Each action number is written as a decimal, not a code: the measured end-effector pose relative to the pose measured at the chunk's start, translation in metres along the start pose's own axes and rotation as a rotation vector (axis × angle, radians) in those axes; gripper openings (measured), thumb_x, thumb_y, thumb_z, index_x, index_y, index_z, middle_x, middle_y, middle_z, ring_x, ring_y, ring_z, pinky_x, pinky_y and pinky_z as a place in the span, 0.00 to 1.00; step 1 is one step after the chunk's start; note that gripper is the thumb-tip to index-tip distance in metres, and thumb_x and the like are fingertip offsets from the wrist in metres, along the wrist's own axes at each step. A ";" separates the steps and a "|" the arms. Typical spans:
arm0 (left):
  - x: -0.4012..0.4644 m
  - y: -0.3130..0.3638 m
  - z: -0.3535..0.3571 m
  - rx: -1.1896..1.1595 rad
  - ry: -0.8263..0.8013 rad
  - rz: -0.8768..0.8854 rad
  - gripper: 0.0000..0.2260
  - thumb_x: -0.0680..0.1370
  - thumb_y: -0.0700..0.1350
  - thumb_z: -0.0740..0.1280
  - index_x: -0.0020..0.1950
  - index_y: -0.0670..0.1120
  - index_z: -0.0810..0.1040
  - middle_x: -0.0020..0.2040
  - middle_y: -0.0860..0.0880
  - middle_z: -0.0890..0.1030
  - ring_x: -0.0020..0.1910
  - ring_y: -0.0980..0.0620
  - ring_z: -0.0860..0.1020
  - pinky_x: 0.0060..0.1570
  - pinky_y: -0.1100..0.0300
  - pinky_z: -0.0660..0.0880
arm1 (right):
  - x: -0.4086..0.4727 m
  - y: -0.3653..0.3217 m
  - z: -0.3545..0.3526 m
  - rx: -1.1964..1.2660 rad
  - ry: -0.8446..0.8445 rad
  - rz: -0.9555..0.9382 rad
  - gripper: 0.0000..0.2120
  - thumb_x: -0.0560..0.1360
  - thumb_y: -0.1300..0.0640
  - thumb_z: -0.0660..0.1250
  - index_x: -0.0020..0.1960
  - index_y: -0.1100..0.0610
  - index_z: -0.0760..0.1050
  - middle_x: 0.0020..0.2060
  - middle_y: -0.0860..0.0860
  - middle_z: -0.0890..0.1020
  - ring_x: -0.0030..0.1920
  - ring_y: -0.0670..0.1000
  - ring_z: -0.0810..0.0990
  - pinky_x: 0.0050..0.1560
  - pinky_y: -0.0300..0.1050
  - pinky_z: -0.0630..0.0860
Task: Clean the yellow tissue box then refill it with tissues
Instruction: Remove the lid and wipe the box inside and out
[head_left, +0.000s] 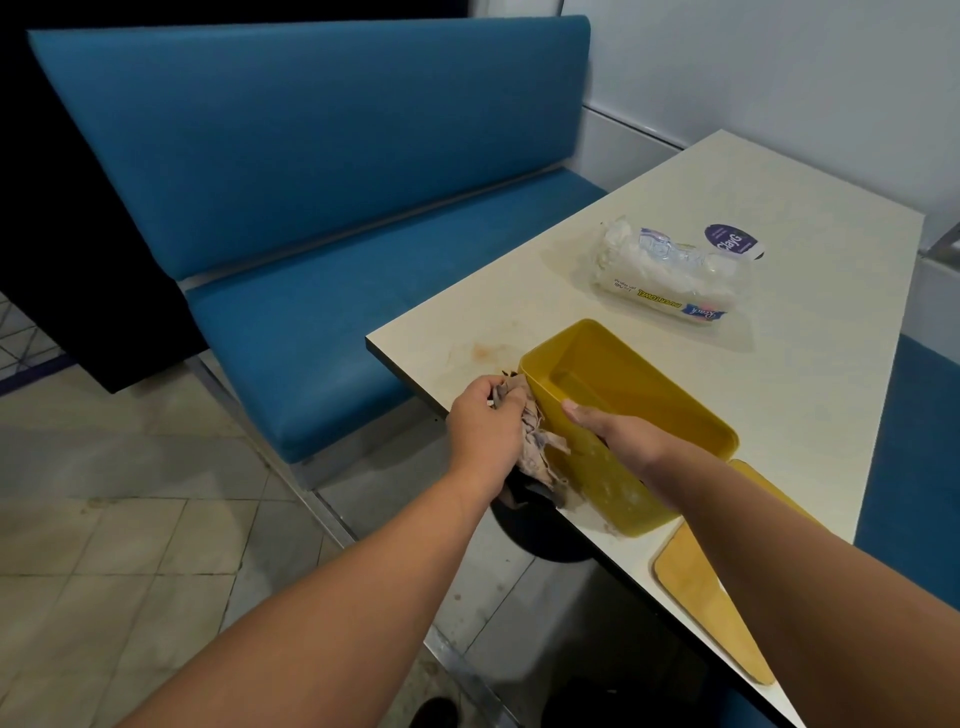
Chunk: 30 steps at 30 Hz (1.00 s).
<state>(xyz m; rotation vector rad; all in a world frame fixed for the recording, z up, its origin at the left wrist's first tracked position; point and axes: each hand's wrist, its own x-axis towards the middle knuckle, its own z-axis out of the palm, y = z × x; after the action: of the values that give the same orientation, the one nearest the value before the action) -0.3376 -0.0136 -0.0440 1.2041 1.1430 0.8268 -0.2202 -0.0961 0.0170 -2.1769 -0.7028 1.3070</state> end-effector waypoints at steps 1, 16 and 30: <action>0.000 0.001 0.000 -0.007 0.012 0.013 0.03 0.79 0.46 0.66 0.49 0.52 0.80 0.46 0.52 0.82 0.47 0.54 0.81 0.45 0.57 0.79 | -0.001 -0.001 0.000 -0.001 0.007 -0.001 0.33 0.77 0.35 0.58 0.77 0.49 0.59 0.78 0.54 0.58 0.76 0.59 0.57 0.73 0.58 0.54; 0.009 -0.010 -0.007 0.435 -0.025 0.005 0.12 0.81 0.46 0.63 0.43 0.42 0.81 0.39 0.45 0.81 0.36 0.50 0.75 0.35 0.59 0.70 | -0.006 -0.001 -0.001 -0.026 -0.011 -0.024 0.32 0.78 0.35 0.56 0.77 0.48 0.58 0.78 0.53 0.57 0.77 0.58 0.55 0.73 0.59 0.53; -0.037 -0.024 0.017 0.396 -0.164 -0.072 0.07 0.78 0.47 0.66 0.44 0.46 0.82 0.39 0.50 0.82 0.39 0.50 0.79 0.37 0.59 0.74 | 0.000 0.002 0.000 -0.019 0.009 -0.036 0.31 0.77 0.34 0.56 0.76 0.46 0.62 0.77 0.52 0.58 0.77 0.57 0.56 0.73 0.58 0.54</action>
<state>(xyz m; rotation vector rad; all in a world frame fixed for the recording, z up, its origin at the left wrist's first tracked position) -0.3332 -0.0581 -0.0594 1.5152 1.2414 0.4467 -0.2199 -0.0976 0.0159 -2.1737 -0.7508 1.2760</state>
